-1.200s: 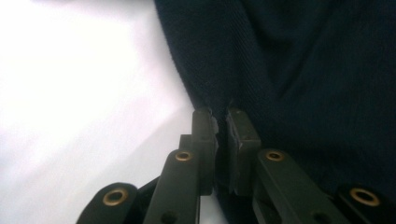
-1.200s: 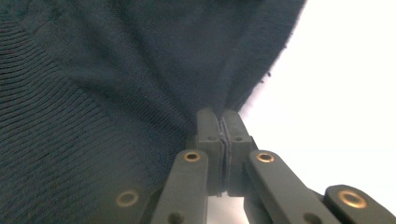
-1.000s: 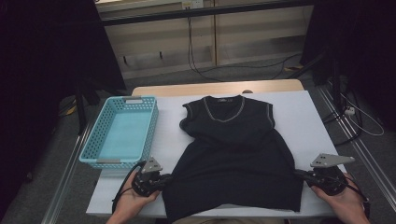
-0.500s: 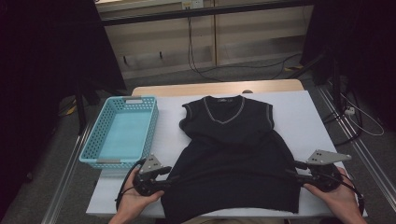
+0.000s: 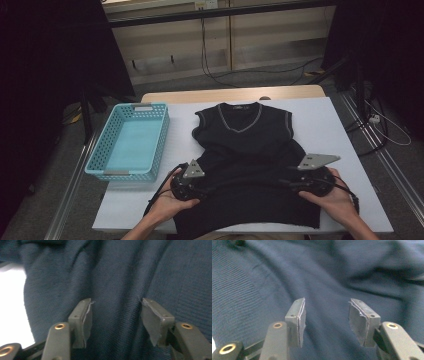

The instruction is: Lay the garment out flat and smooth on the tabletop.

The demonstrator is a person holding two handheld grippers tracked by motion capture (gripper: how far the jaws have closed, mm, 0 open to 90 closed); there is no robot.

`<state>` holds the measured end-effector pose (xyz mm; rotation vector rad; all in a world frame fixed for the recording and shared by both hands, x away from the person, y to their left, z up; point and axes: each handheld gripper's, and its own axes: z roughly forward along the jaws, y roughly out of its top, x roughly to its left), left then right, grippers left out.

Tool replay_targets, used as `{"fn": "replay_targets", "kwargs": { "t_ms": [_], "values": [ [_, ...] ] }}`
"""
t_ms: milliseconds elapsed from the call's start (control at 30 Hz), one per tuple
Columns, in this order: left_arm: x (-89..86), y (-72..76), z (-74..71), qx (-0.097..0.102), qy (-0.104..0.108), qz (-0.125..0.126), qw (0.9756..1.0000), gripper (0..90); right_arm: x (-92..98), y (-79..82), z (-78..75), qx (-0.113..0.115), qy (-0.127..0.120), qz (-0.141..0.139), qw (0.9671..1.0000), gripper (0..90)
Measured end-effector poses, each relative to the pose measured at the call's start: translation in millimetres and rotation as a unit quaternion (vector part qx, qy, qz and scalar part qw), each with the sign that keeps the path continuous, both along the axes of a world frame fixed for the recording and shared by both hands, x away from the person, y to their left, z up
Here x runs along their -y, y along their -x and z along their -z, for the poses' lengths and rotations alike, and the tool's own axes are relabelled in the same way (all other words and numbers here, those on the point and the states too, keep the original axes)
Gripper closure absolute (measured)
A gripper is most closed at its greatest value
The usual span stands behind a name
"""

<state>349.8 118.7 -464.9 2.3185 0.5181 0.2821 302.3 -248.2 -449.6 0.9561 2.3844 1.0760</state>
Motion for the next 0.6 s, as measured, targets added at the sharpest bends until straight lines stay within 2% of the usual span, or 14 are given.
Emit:
{"fn": "replay_targets", "kwargs": {
  "t_ms": [67, 100, 133, 167, 200, 233, 267, 300, 333, 400, 467, 600],
  "values": [
    [2.5, 4.1, 3.3, 0.019, -0.01, 0.008, 0.9997, 36.7, -10.7, -6.5, 10.4, -0.006, 0.014, -0.011, 0.9998, 46.2],
    [2.2, 4.8, 3.7, 0.014, -0.006, 0.002, 0.9999, 37.2, -14.9, -8.6, 16.1, -0.014, 0.022, -0.015, 0.9995, 46.1],
    [1.1, 3.5, 4.0, 0.001, -0.002, -0.002, 1.0, 38.5, -18.5, -10.3, 21.0, -0.026, 0.03, -0.022, 0.9989, 45.9],
    [-0.3, 1.7, 4.1, -0.011, 0.005, -0.005, 0.9999, 43.2, -19.6, -10.7, 22.3, -0.025, 0.027, -0.024, 0.999, 48.5],
    [-1.3, 1.7, 3.7, -0.012, 0.008, -0.008, 0.9999, 48.2, -19.4, -11.9, 22.0, -0.03, 0.024, -0.025, 0.9989, 53.4],
    [-2.7, 1.5, 2.6, -0.01, 0.003, -0.004, 0.9999, 59.6, -18.8, -12.1, 21.7, -0.033, 0.021, -0.027, 0.9989, 60.0],
    [-2.7, 2.5, 2.7, -0.011, 0.006, -0.003, 0.9999, 74.6, -18.3, -11.8, 21.2, -0.036, 0.019, -0.029, 0.9988, 68.9],
    [-2.7, 3.4, 2.5, -0.016, 0.008, -0.004, 0.9998, 83.2, -18.0, -11.1, 20.6, -0.042, 0.015, -0.03, 0.9986, 76.7],
    [-2.4, 5.2, 1.4, -0.016, 0.0, -0.006, 0.9999, 86.3, -17.6, -9.7, 20.3, -0.047, 0.013, -0.036, 0.9982, 85.3],
    [-3.7, 8.4, -0.1, -0.024, -0.002, 0.0, 0.9997, 87.1, -18.4, -5.7, 20.1, -0.044, 0.018, -0.036, 0.9982, 86.6],
    [-6.9, 13.3, -0.3, -0.039, 0.008, 0.007, 0.9992, 87.2, -18.7, -1.3, 19.2, -0.044, 0.02, -0.042, 0.998, 86.9],
    [-12.9, 23.6, -0.6, -0.043, 0.01, 0.015, 0.9989, 87.2, -18.8, 10.8, 17.2, -0.045, 0.016, -0.059, 0.9971, 87.1]
  ]
}}
